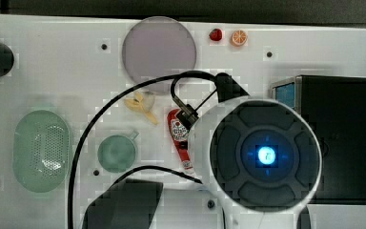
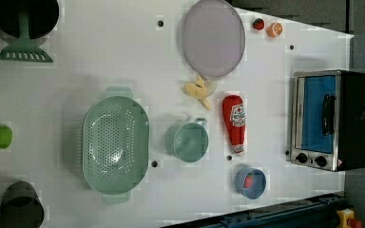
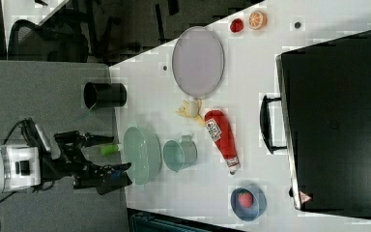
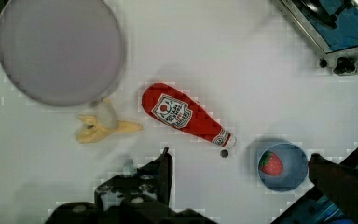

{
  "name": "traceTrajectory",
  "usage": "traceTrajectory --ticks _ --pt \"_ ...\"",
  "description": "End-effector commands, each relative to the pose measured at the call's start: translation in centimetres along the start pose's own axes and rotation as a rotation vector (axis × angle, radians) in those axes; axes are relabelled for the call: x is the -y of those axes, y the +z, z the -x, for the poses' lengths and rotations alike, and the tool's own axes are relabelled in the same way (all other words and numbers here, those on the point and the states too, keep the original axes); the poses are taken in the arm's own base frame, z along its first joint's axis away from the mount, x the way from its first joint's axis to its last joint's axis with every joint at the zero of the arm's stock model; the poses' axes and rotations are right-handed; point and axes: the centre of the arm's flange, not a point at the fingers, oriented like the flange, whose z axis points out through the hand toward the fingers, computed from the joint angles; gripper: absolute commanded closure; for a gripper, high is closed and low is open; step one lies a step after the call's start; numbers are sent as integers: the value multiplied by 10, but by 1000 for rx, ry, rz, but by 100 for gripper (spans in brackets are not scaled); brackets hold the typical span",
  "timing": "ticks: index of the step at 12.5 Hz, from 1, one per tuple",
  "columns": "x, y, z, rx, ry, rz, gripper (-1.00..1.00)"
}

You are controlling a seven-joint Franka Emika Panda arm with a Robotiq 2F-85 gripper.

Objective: Pick Ketchup from the table and place it in strainer.

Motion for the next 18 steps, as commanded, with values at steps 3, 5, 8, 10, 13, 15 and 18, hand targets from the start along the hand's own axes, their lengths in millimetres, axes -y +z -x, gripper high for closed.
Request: traceTrajectory --ticks 3,5,8,10,13,15,18 --pt "26 125 -11 207 -227 137 -100" --pt "36 160 -12 229 -388 129 -100" --pt "49 208 -16 213 -643 85 -100" --pt "55 240 -17 198 -763 63 -100" --pt "52 291 -11 187 -846 47 -100" --pt "53 318 -7 149 -853 31 -100" --pt "53 356 2 136 -864 22 -100"
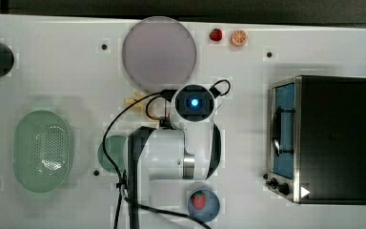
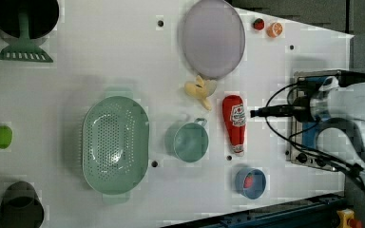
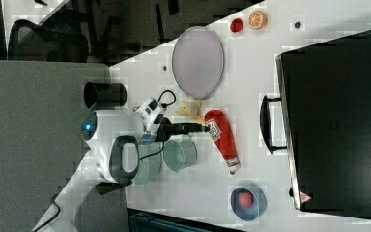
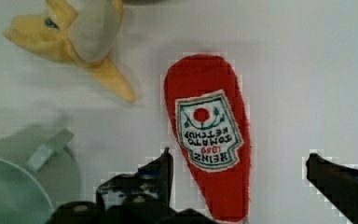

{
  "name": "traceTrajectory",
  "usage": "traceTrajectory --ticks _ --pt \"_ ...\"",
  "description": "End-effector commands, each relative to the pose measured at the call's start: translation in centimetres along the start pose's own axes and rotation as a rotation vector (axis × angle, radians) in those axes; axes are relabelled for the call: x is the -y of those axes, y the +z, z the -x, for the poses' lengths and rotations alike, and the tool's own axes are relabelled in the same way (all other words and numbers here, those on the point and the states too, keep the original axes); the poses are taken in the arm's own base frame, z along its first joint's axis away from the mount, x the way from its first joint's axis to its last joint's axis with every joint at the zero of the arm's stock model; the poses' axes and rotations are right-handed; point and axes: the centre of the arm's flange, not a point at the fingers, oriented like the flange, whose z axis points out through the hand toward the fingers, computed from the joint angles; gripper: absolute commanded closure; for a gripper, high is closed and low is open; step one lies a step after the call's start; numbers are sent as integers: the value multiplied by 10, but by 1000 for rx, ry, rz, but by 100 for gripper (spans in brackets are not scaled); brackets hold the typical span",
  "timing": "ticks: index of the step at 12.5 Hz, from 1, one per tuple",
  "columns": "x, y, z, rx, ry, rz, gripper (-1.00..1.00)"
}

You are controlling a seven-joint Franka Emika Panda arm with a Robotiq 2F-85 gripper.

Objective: Pick Ketchup from the table and place it in strainer.

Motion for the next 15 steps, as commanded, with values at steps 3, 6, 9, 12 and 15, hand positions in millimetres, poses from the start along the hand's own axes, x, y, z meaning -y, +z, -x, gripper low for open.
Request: traceTrajectory --ticks 3,6,9,12,15 --pt "7 66 4 21 -103 13 -100" --pt "9 96 3 25 -160 41 -100" --pt "12 116 5 40 -165 34 -100" --pt "12 119 6 30 -166 33 -43" --pt "13 92 0 -19 -159 41 -26"
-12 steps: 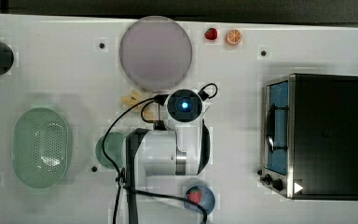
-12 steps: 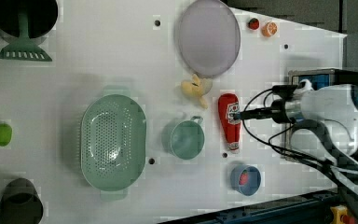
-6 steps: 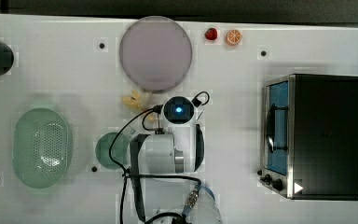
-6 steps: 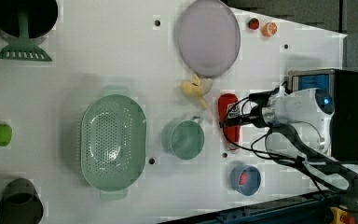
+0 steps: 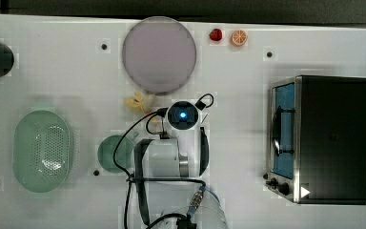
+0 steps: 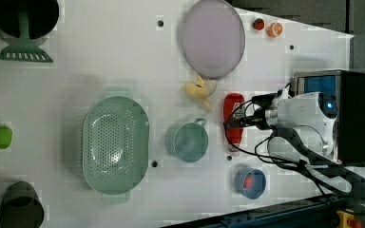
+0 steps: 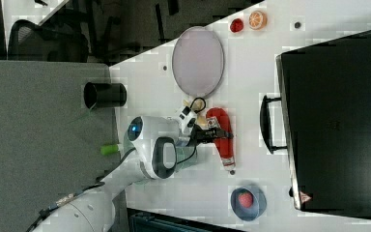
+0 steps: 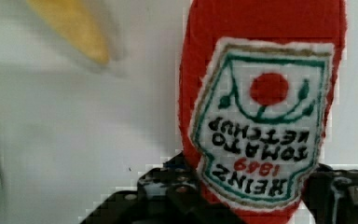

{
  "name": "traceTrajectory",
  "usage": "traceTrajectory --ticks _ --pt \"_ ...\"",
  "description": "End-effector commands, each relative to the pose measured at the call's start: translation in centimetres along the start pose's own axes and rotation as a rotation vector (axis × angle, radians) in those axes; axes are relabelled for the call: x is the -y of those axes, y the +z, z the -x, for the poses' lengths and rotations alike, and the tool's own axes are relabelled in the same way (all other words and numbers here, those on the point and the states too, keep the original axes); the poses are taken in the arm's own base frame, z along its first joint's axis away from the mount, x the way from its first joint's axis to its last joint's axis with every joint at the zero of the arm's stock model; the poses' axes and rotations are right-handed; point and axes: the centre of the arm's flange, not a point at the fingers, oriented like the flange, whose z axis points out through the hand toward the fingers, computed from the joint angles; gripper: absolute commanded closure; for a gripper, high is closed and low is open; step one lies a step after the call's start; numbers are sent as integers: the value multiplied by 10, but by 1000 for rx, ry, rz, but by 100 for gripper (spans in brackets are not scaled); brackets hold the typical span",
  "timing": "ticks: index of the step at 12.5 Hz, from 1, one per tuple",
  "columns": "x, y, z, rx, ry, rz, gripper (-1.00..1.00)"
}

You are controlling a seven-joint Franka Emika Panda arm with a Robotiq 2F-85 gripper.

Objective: Pick Ketchup from the table and place it in strainer.

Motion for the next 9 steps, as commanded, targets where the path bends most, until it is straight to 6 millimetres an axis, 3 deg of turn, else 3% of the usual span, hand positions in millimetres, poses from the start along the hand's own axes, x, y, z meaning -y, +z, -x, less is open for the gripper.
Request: traceTrajectory --ticks 1,3,6,9 --pt "1 -60 -10 -117 -29 24 -26" --pt "2 -112 -7 -172 -29 44 -26" --pt "17 -194 13 -139 -26 68 -26" --pt "65 -261 27 -125 -46 41 -26"
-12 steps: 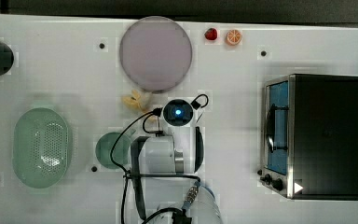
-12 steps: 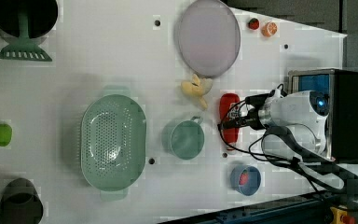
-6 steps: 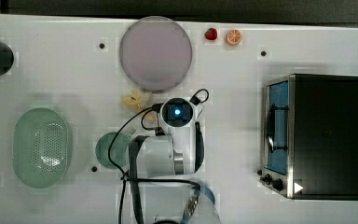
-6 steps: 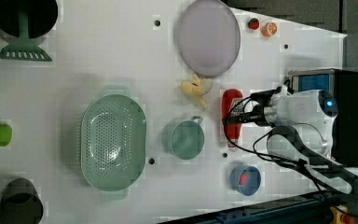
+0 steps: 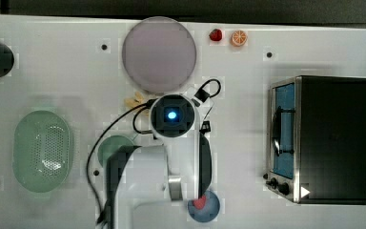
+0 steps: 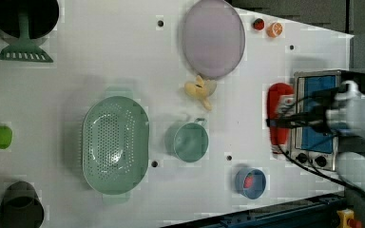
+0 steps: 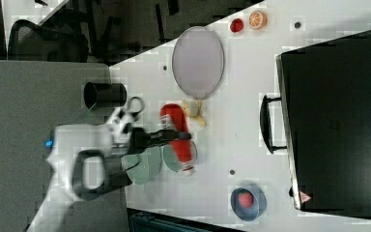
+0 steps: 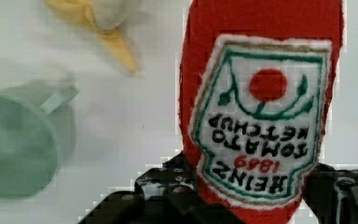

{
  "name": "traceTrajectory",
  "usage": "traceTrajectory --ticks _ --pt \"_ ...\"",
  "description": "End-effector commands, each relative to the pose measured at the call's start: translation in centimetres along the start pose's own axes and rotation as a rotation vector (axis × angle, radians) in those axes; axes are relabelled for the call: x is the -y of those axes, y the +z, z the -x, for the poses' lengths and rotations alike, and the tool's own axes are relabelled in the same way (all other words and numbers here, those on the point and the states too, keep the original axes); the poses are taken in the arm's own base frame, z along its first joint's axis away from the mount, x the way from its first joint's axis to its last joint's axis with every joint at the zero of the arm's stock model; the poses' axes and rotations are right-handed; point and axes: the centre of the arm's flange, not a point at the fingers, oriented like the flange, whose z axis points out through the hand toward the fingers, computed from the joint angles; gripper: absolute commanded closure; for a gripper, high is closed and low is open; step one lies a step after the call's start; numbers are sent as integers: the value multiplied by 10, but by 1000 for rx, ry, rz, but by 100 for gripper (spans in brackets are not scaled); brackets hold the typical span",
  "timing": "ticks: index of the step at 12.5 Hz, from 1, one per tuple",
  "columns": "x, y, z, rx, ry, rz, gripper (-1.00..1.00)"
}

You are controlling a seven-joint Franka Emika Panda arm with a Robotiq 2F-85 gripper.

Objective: Pick Ketchup from the table and place it in strainer.

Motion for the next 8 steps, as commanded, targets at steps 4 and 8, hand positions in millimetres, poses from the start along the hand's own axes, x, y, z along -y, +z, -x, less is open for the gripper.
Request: traceTrajectory --ticks 4,8 --pt "142 -84 -11 -66 -7 -111 -26" --pt "244 -62 1 -29 160 -121 -26"
